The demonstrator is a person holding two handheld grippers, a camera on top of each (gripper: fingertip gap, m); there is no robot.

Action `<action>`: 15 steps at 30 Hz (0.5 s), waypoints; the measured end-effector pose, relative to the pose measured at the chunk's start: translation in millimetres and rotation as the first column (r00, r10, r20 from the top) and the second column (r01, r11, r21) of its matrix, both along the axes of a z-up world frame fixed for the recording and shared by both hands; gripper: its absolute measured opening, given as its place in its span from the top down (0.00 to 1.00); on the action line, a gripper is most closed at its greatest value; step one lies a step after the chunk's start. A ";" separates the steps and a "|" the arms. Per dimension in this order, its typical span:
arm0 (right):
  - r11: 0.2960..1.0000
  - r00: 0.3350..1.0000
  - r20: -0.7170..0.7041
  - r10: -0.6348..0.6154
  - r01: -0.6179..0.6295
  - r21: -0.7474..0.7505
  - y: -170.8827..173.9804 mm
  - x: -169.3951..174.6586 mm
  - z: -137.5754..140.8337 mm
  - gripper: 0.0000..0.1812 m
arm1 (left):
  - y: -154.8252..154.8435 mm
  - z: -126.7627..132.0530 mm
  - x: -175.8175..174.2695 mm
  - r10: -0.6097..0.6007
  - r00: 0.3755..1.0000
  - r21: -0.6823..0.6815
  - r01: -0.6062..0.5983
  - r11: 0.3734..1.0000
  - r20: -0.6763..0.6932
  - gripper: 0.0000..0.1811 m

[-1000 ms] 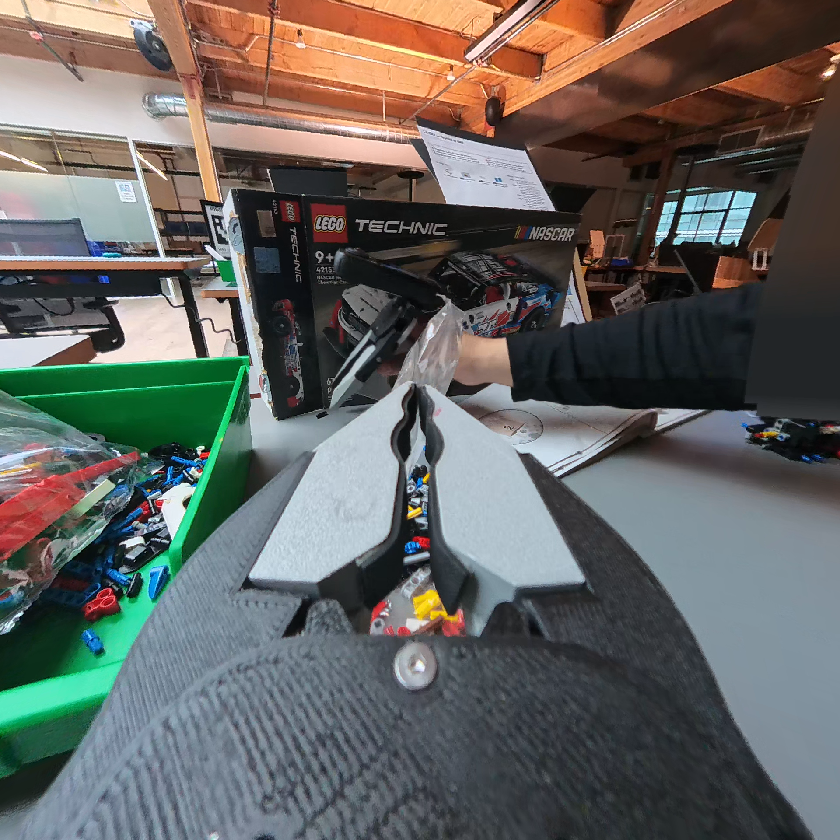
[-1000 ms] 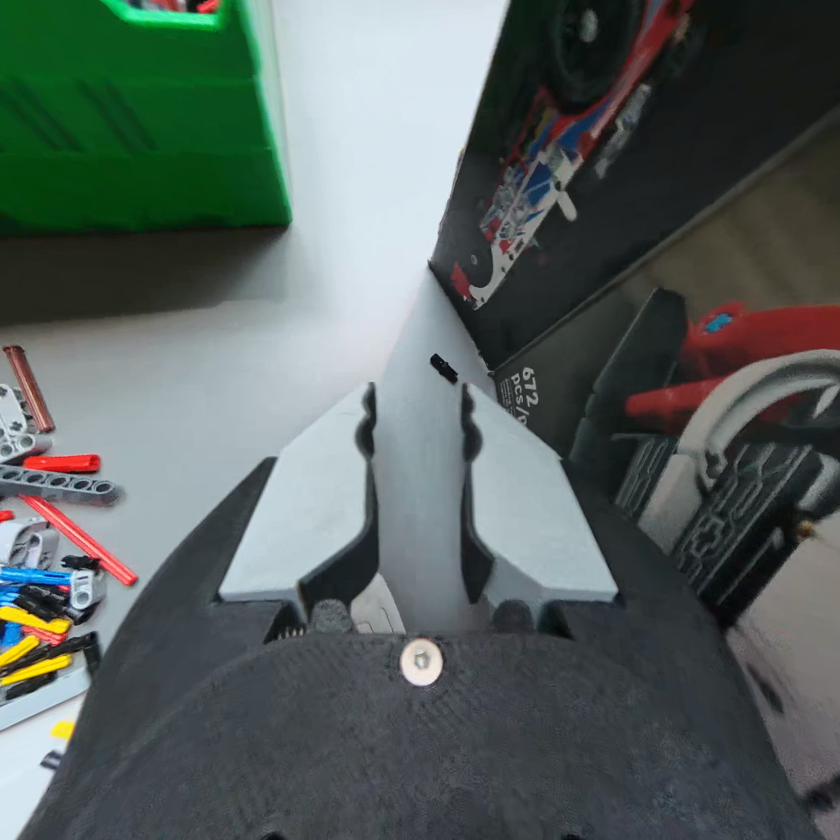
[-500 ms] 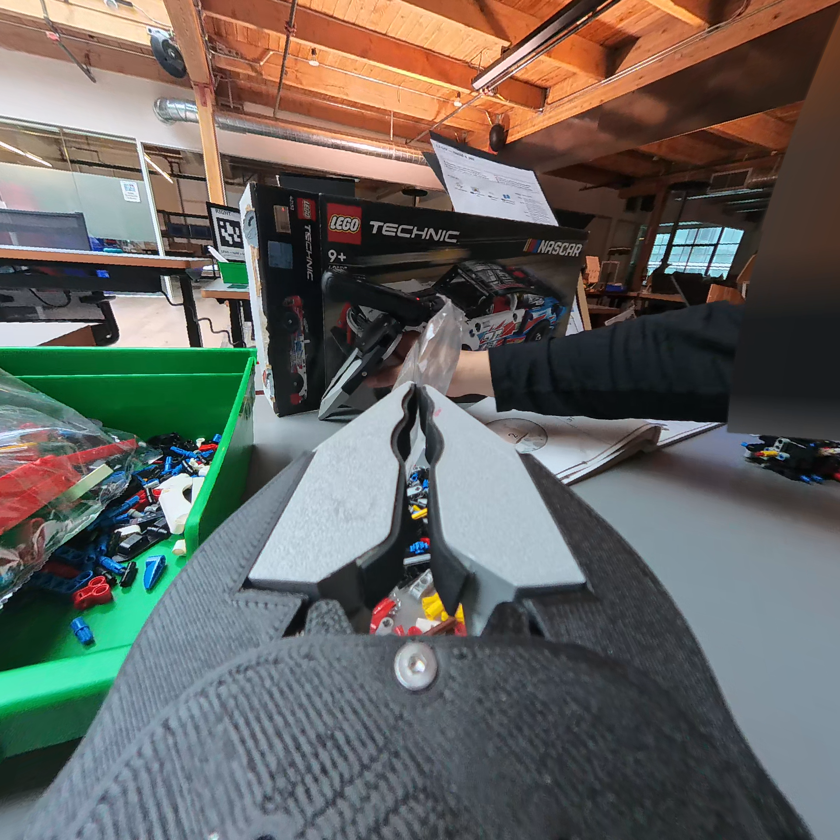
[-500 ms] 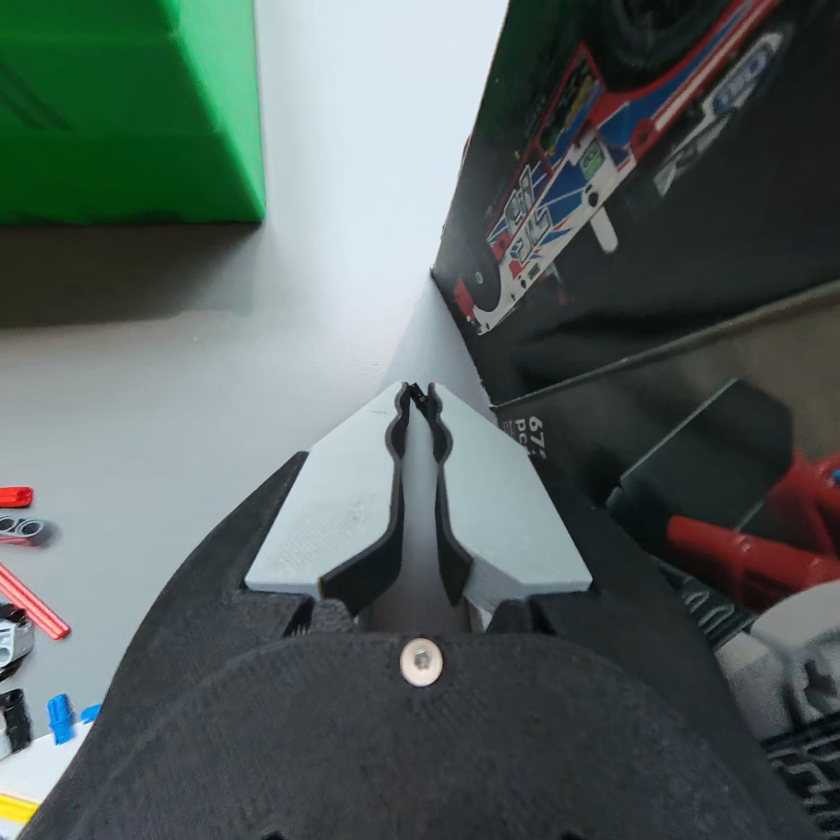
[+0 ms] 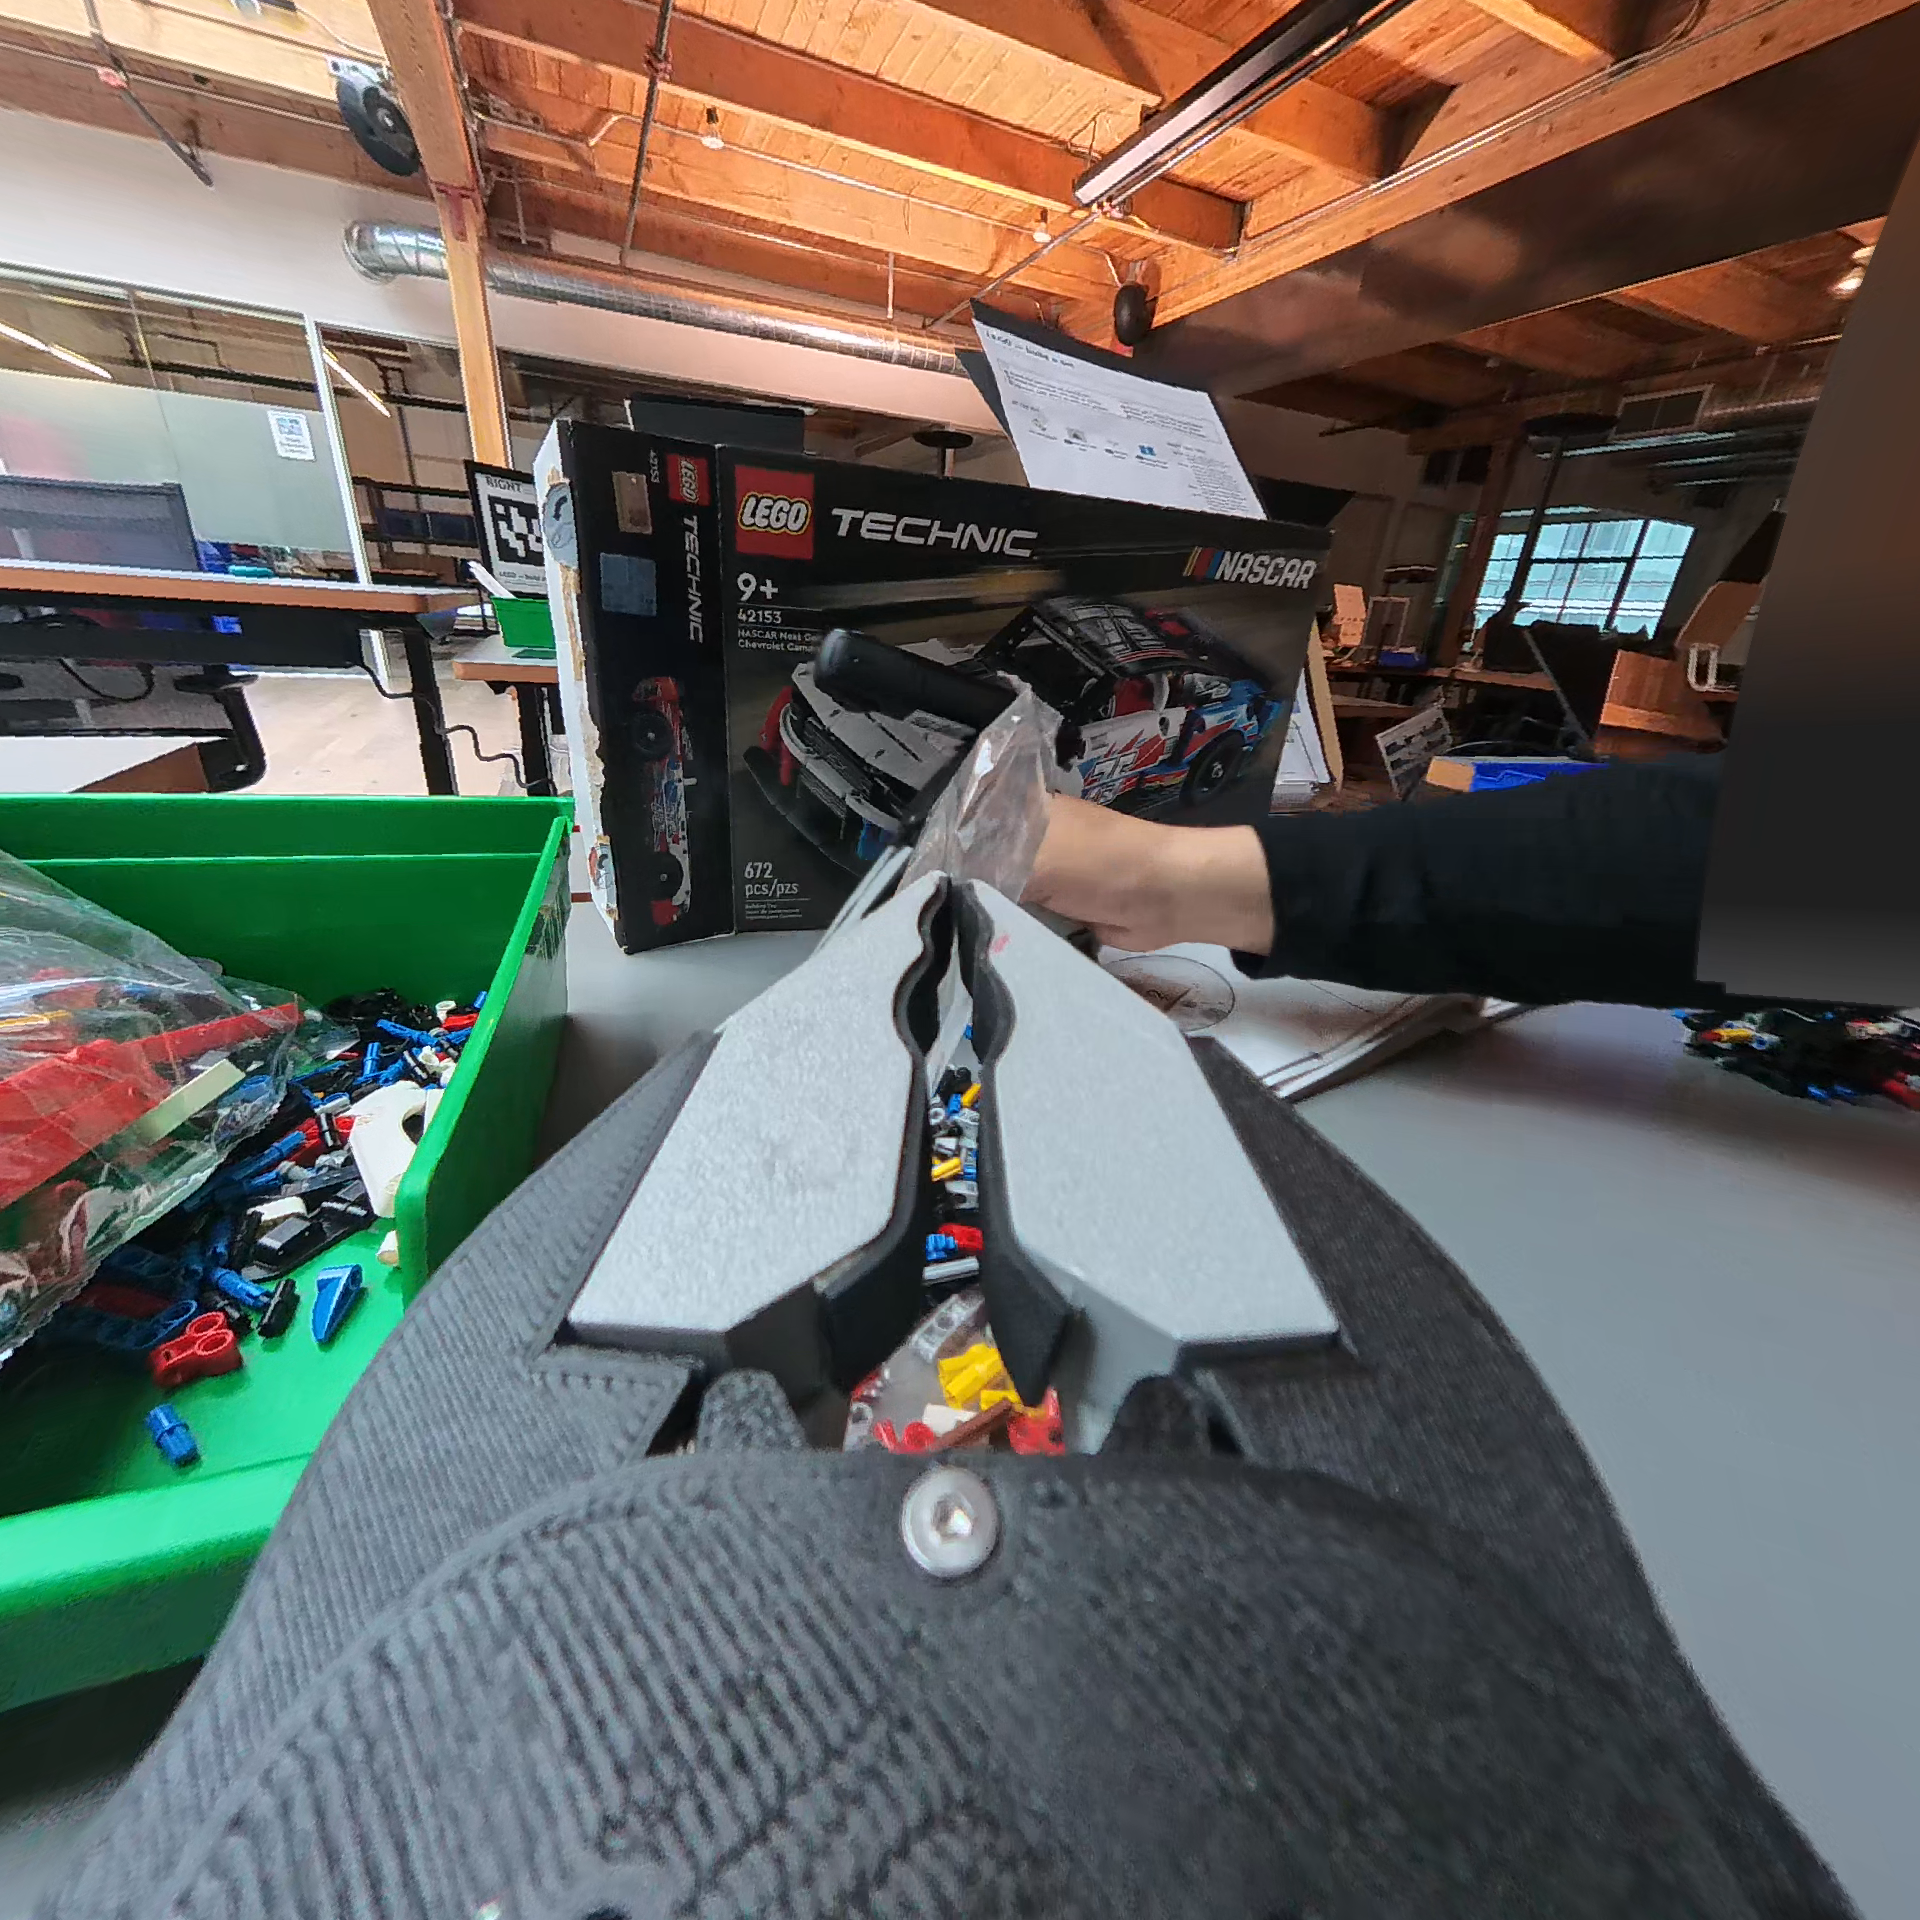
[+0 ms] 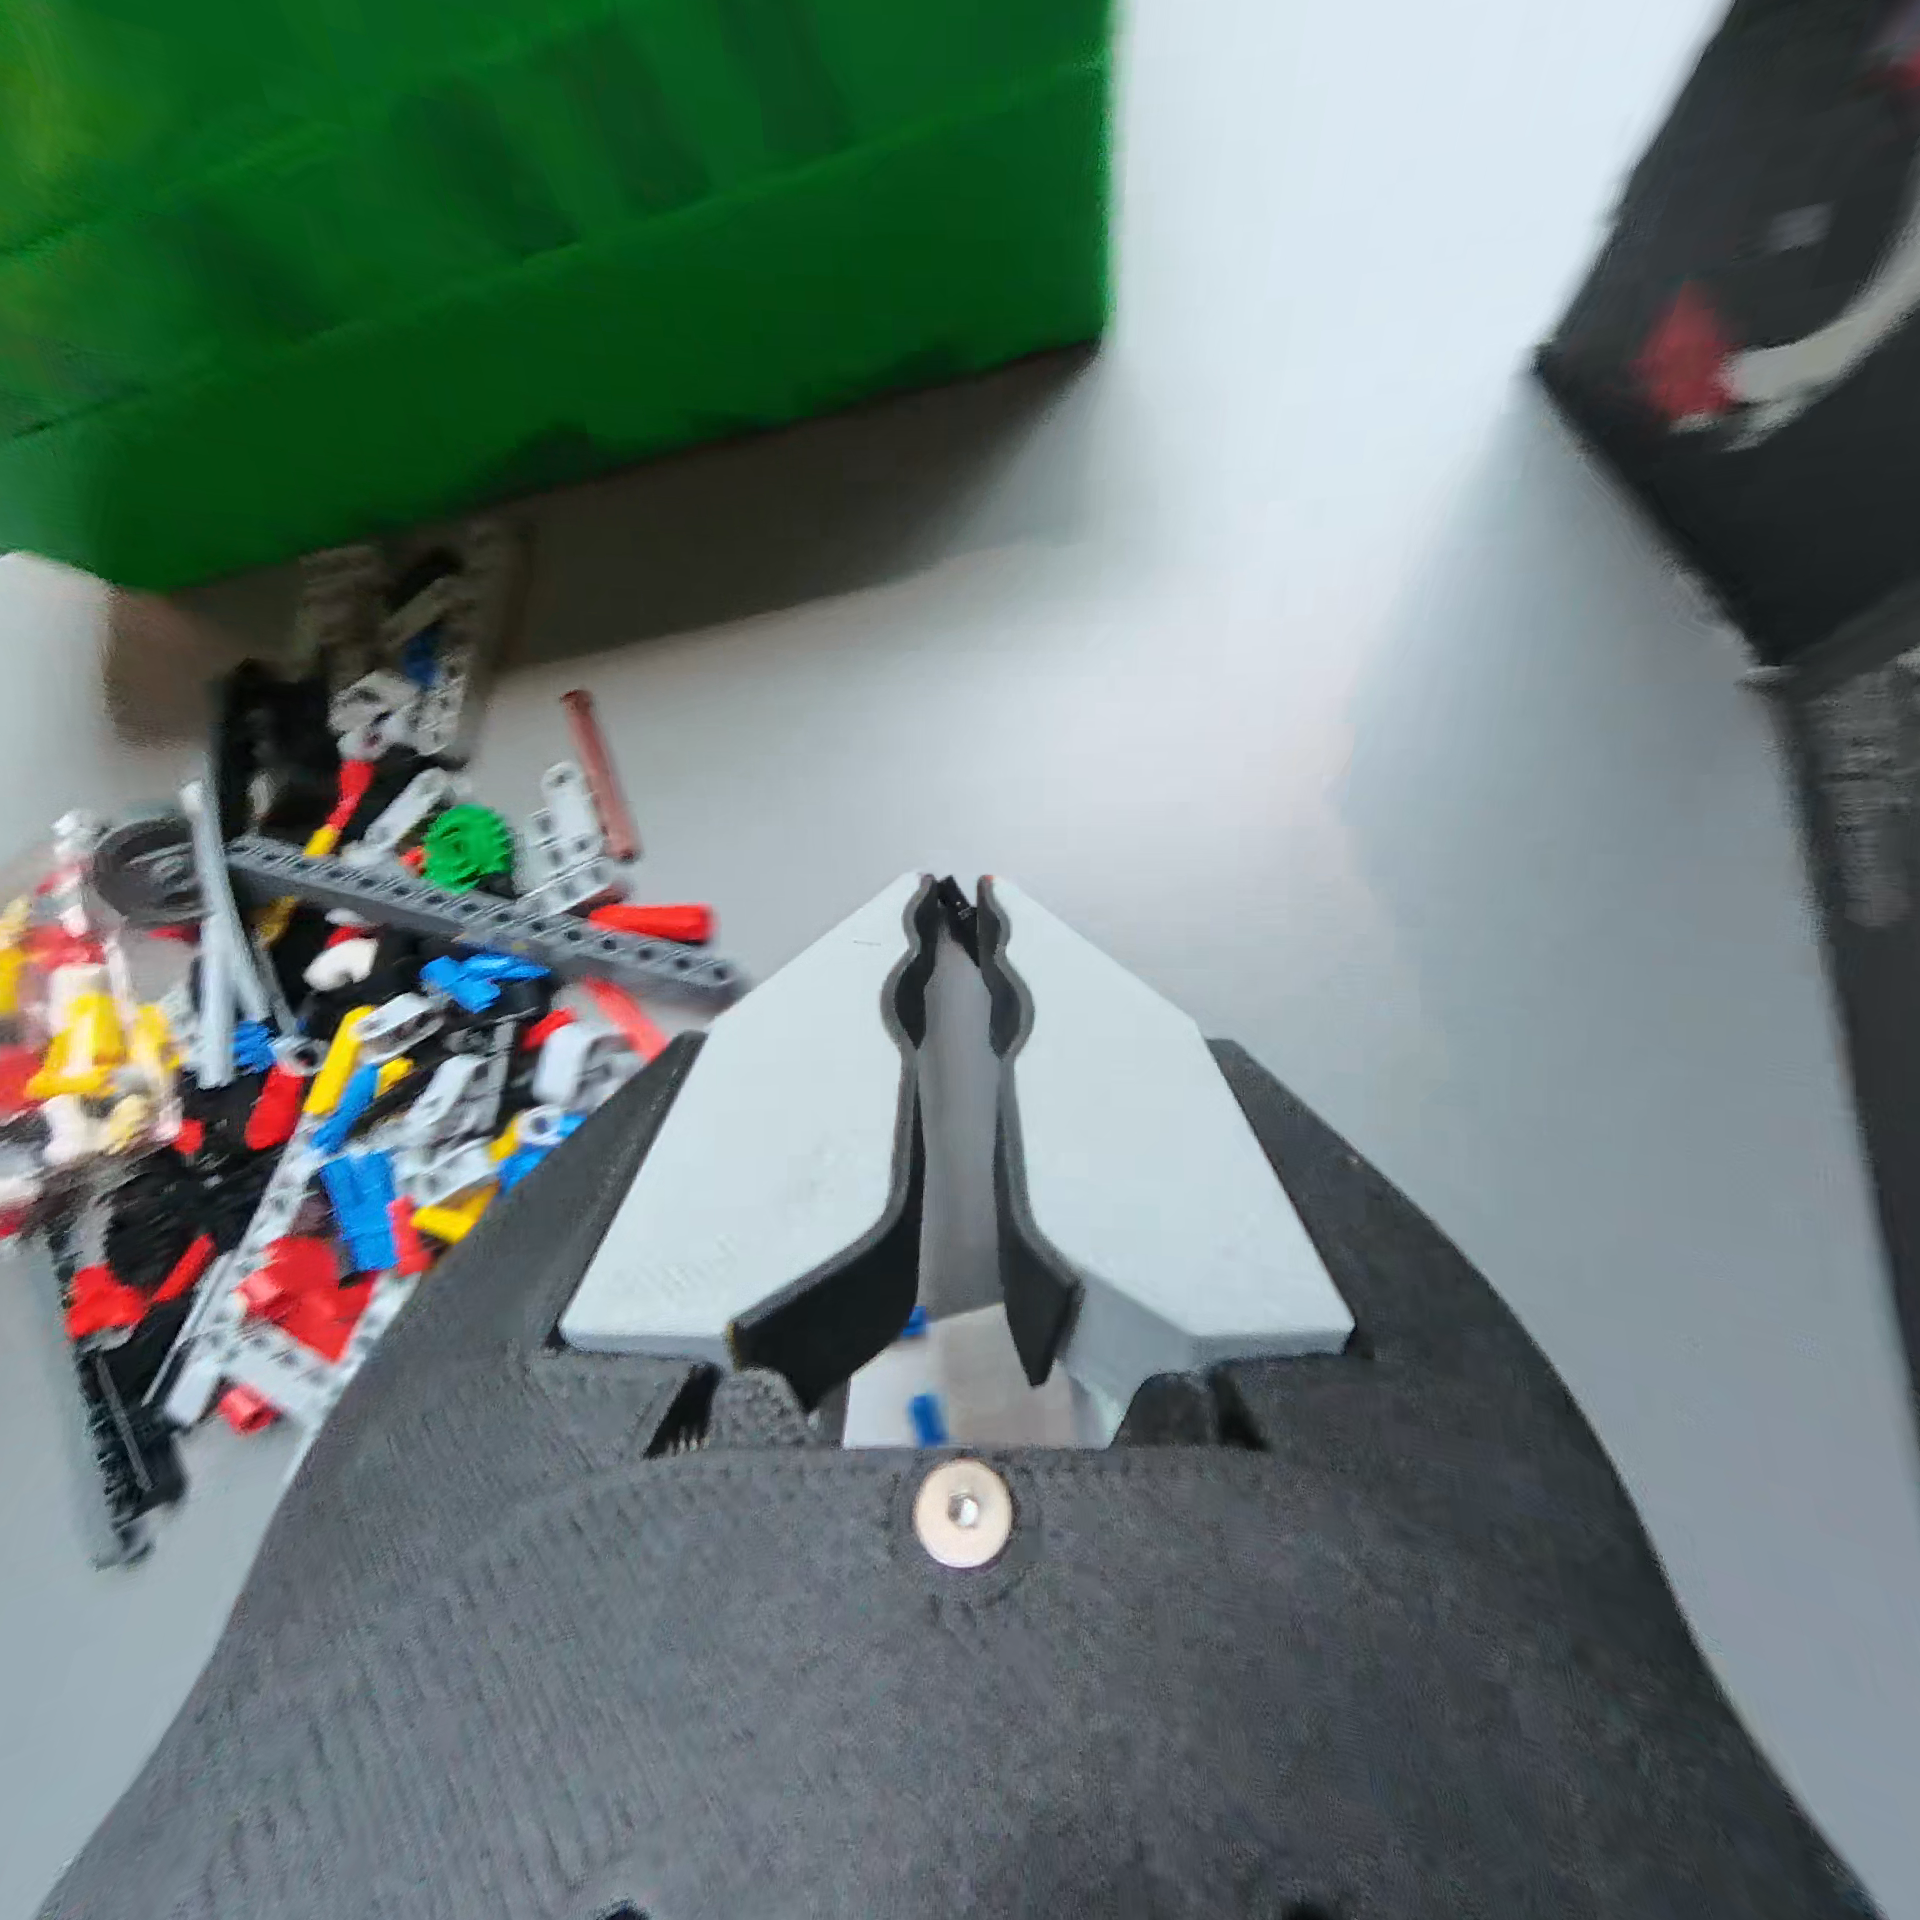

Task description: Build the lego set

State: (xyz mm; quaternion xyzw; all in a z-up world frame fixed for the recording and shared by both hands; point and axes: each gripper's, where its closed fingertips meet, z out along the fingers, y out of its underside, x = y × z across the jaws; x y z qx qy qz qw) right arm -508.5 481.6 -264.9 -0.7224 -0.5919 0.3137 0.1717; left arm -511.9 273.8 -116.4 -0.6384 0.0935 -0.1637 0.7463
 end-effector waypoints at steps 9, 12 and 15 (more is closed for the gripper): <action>0.999 0.997 -0.071 0.038 -0.036 0.031 -28.8 43.8 38.6 0.90 | -7.4 -3.7 5.6 0.005 1.000 -0.029 -0.006 1.000 -0.008 1.00; 0.998 0.995 -0.091 0.047 -0.050 -0.035 -34.7 74.3 45.7 0.89 | -10.7 -1.9 5.3 0.005 1.000 -0.022 -0.005 1.000 -0.001 1.00; 0.990 0.991 -0.130 0.020 -0.038 -0.136 -39.4 83.0 48.7 0.97 | -10.7 0.1 6.1 0.004 1.000 -0.019 -0.004 1.000 0.005 1.00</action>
